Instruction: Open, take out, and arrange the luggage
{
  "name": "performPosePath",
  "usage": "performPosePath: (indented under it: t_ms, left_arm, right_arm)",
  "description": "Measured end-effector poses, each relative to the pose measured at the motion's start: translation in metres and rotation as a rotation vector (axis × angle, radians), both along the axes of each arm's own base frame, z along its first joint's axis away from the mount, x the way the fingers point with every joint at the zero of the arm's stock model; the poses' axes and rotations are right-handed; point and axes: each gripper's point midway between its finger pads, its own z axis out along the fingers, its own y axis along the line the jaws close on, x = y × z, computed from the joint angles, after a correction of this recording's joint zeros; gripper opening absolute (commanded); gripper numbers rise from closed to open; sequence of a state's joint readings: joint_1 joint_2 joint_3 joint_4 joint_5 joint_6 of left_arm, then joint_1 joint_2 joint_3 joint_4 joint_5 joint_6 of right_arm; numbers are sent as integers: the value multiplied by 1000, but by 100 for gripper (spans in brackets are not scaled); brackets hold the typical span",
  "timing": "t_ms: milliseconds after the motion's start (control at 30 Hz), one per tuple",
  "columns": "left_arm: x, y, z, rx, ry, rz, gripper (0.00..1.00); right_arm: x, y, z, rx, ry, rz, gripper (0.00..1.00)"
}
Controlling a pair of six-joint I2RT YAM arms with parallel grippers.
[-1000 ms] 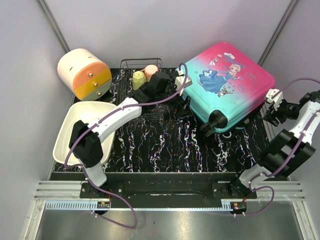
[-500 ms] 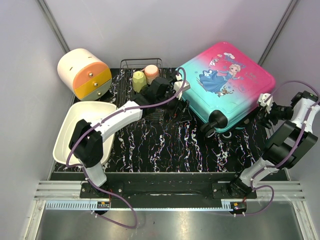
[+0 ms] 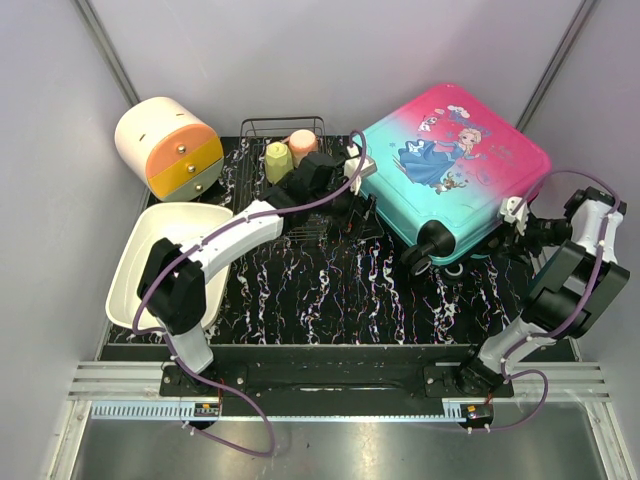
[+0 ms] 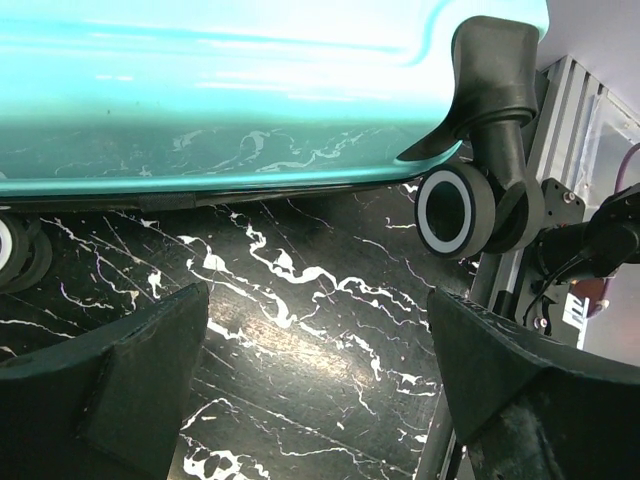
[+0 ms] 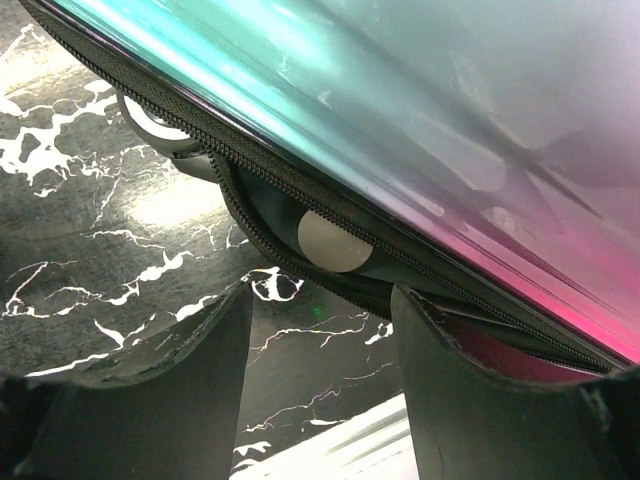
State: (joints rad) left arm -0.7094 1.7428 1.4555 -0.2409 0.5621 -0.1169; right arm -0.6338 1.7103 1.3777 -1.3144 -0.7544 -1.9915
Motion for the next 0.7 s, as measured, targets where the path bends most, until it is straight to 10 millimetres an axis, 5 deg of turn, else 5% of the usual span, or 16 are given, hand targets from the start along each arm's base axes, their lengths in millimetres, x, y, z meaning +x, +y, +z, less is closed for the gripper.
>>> performPosePath:
  t_ms: [400,600,700]
  left_arm:
    - [5,3,-8,12,53,77,92]
    - [47,31,-11,-2,130,305,95]
    - [70,36,-9,-55,178,373,95]
  right_arm:
    - [3,1,-10,-126,-96,54,53]
    - [8,1,-12,-224,-172,86,37]
    - [12,1,-11,-287,-205,114,17]
